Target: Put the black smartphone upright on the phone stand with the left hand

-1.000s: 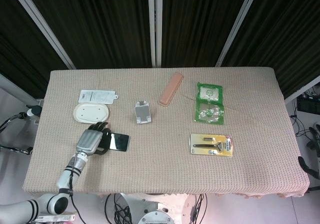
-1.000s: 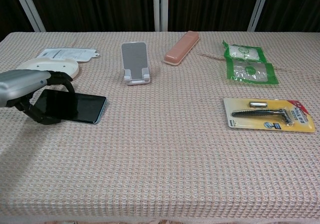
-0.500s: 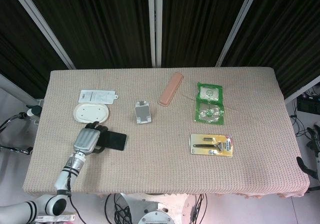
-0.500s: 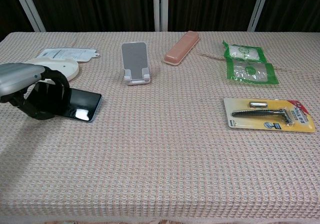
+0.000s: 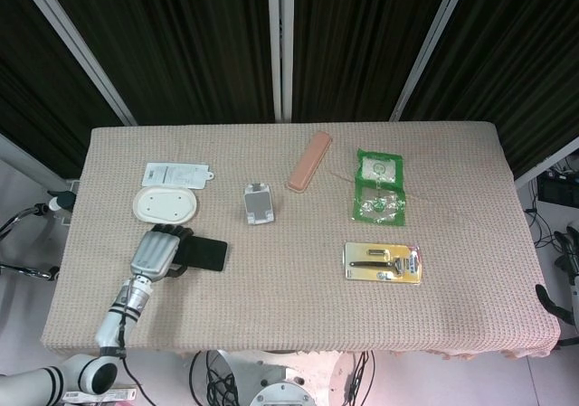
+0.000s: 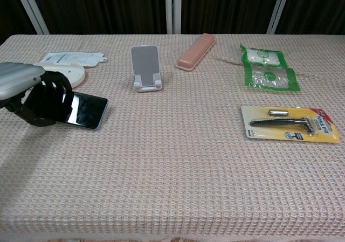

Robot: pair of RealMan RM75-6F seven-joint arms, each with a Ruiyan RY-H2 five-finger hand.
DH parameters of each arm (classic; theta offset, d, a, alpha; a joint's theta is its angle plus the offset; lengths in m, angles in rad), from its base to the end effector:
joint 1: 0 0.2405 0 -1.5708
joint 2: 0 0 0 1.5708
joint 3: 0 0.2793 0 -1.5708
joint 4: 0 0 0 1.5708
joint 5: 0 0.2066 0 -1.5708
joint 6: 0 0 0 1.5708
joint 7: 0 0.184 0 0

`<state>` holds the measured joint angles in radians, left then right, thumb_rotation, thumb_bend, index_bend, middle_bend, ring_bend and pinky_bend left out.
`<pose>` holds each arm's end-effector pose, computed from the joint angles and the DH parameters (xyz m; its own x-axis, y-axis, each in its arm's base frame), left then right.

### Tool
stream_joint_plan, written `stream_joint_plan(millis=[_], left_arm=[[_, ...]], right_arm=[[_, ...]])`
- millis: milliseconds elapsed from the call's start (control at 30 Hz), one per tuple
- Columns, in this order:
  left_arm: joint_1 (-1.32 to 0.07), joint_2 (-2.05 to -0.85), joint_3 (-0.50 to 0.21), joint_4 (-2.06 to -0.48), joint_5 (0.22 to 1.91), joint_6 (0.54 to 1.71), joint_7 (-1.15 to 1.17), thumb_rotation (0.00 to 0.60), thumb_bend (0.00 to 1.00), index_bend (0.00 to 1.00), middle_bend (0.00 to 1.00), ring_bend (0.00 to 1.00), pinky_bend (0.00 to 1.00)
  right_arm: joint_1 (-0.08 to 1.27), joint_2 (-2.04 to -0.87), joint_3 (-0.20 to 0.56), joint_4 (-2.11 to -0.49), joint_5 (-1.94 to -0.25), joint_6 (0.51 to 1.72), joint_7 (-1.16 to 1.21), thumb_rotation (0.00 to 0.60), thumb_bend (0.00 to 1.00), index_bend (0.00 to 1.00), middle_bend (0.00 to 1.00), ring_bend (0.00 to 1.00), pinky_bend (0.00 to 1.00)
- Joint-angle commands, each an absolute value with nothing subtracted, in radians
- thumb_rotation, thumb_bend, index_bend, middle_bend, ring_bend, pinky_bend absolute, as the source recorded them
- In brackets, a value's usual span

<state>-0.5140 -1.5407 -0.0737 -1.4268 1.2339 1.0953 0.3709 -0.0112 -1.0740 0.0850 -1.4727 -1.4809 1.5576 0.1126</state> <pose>-0.2472 0.3401 -0.0160 0.5259 0.2346 0.8176 0.8438 -0.2646 -0.4669 -0.3708 -0.1960 0.2241 0.4625 0.0768 0.8833 -0.8851 0.0990 0.4548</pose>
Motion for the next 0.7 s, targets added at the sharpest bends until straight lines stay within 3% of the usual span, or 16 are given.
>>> stream_joint_plan(millis=[33,433,700], left_arm=[[-0.517,-1.527,-0.073,-1.439,1.253,1.101,0.367,0.600,0.32,0.49,0.49,0.37,0.38],[-0.634,-1.325,-0.129,-1.505,1.425,1.116,0.556,0.600,0.32,0.49,0.49,0.37,0.37],[-0.786,-1.364,-0.079,-1.241,1.790,1.182,0.626,0.600,0.32,0.50,0.50,0.39,0.36]], right_arm=[[-0.012,-1.073,0.086,-1.473,-1.480,1.559,0.113,0.600,0.21,0.00,0.00,0.00,0.00],[-0.011,-1.074,0.088,-1.474,-1.480,1.561,0.108,0.600,0.21,0.00,0.00,0.00,0.00],[-0.010,-1.077,0.087,-1.475,-1.483,1.562,0.101,0.600,0.21,0.00,0.00,0.00,0.00]])
